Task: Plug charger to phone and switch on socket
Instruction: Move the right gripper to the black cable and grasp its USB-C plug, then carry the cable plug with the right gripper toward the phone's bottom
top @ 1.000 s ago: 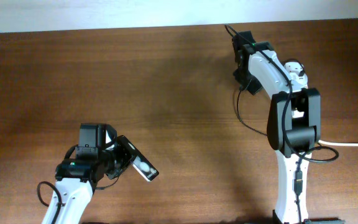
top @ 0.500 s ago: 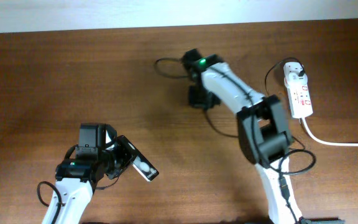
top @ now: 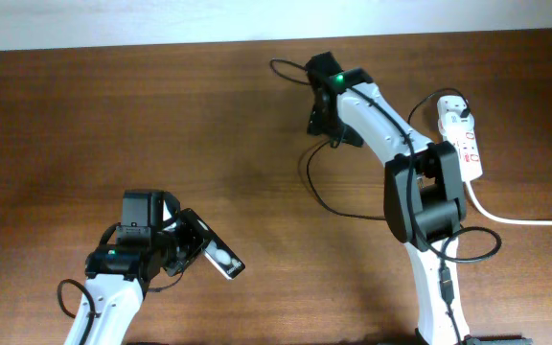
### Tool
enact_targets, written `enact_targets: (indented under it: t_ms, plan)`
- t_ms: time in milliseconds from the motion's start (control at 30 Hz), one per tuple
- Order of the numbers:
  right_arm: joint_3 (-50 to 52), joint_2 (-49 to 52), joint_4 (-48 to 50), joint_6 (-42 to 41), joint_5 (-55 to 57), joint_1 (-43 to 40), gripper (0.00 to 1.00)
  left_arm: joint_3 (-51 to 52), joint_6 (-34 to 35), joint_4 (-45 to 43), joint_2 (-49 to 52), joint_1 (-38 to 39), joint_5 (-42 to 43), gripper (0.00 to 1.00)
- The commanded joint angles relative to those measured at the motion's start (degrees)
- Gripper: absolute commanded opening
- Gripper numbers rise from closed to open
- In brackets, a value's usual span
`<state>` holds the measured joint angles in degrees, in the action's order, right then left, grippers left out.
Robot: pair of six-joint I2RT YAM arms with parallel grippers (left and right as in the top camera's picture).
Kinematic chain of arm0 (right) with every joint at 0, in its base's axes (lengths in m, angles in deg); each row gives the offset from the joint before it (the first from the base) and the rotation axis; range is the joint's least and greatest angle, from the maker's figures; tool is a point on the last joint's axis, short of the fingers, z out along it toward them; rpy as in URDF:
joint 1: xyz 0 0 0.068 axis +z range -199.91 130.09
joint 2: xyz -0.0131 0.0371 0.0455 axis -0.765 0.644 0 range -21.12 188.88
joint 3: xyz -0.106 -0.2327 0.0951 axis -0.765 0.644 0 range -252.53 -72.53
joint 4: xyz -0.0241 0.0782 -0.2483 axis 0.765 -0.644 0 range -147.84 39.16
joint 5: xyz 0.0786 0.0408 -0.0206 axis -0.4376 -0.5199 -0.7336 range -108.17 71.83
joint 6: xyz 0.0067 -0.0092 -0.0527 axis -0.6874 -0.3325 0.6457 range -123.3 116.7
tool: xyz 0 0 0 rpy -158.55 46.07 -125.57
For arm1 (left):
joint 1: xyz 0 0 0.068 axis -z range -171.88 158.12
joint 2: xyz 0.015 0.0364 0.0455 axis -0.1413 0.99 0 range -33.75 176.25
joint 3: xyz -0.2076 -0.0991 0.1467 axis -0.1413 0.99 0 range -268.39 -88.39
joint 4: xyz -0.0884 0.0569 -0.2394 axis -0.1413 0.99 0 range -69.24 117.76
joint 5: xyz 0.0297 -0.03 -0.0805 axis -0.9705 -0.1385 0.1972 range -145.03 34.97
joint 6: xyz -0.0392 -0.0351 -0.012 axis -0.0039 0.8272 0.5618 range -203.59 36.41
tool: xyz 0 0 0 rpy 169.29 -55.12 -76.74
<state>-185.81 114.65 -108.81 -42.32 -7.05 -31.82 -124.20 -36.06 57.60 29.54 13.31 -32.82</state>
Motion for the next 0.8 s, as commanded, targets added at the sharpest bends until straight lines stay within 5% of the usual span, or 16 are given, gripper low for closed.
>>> enact_targets:
  t_ms: [0,433,567,667,767]
  plan:
    - [-1.0,1.3,0.2,-2.0,1.2,0.2,0.8,-0.6,-0.9,-0.3,-0.2,-0.2,0.4,0.0]
    - [-0.9,5.1,-0.6,-2.4,-7.6,0.3,0.4,-0.6,-0.9,-0.3,-0.2,-0.2,0.5,0.0]
    - [-0.9,5.1,0.4,-2.4,-7.5,0.3,0.25,-0.6,-0.9,-0.2,-0.2,-0.2,0.7,0.0]
    - [-0.9,5.1,0.3,-2.3,-7.5,0.3,0.04,-0.6,0.4,0.0,-0.2,-0.2,0.7,0.0]
    - [-1.0,4.8,-1.6,0.0,-8.0,0.2,0.04,-0.6,0.4,0.0,-0.2,-0.2,1.1,0.0]
